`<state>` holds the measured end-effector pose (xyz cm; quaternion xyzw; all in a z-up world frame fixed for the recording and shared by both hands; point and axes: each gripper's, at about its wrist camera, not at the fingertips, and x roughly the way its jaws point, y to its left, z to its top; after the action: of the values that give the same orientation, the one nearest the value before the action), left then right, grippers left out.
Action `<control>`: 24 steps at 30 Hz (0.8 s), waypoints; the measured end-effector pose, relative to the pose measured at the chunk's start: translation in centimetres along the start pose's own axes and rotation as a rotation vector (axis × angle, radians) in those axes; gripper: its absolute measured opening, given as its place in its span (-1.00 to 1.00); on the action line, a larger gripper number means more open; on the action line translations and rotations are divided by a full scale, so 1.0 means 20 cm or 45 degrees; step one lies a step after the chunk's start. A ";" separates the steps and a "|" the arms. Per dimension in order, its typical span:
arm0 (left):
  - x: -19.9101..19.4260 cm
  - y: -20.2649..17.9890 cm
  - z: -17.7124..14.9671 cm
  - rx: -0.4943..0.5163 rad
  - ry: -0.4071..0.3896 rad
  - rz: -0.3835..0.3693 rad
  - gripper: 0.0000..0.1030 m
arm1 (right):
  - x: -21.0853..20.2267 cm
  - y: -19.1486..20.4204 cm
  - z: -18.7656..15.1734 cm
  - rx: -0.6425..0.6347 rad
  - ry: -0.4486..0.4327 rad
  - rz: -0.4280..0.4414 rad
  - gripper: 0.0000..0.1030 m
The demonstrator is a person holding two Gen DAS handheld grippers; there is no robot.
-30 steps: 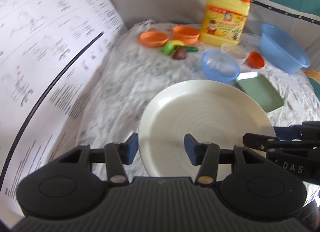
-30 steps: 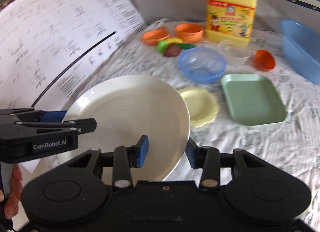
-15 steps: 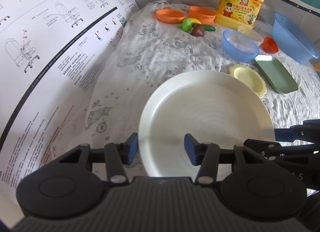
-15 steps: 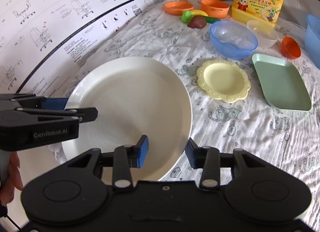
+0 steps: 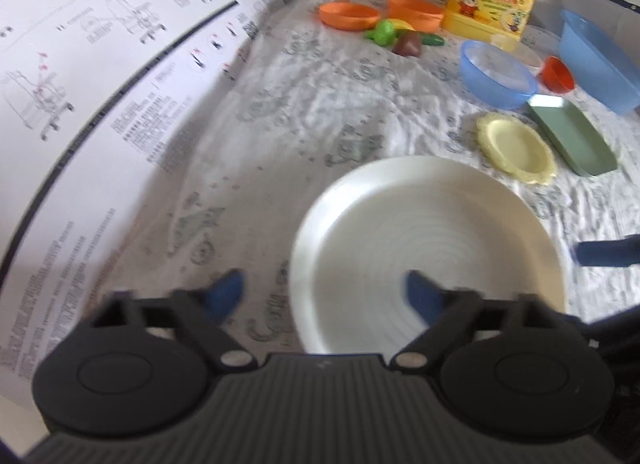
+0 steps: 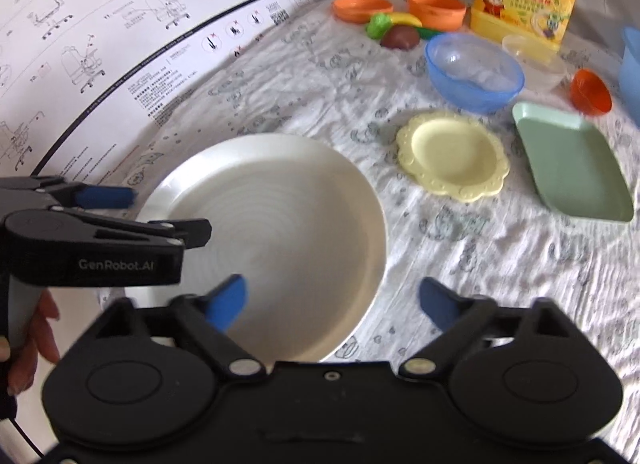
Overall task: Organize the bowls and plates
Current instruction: 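Lift the white plate with both grippers, carry it toward the instruction sheet, lower and open, then move both grippers to the green square tray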
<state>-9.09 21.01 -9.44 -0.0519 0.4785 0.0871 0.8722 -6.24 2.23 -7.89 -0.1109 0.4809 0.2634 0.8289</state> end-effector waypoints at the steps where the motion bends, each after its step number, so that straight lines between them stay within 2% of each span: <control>1: 0.00 0.01 0.00 -0.007 -0.009 0.009 1.00 | -0.01 -0.01 0.00 0.004 -0.005 0.002 1.00; 9: 0.00 0.05 0.06 -0.110 -0.012 -0.015 1.00 | -0.02 -0.12 -0.01 0.118 0.010 0.015 1.00; 24: -0.02 -0.20 0.22 -0.046 -0.069 -0.075 1.00 | -0.12 -0.34 -0.06 0.281 -0.037 -0.026 1.00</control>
<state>-4.88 17.77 -6.65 -0.0793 0.4513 0.0713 0.8860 -4.43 -4.81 -6.96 -0.0199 0.4937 0.2021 0.8456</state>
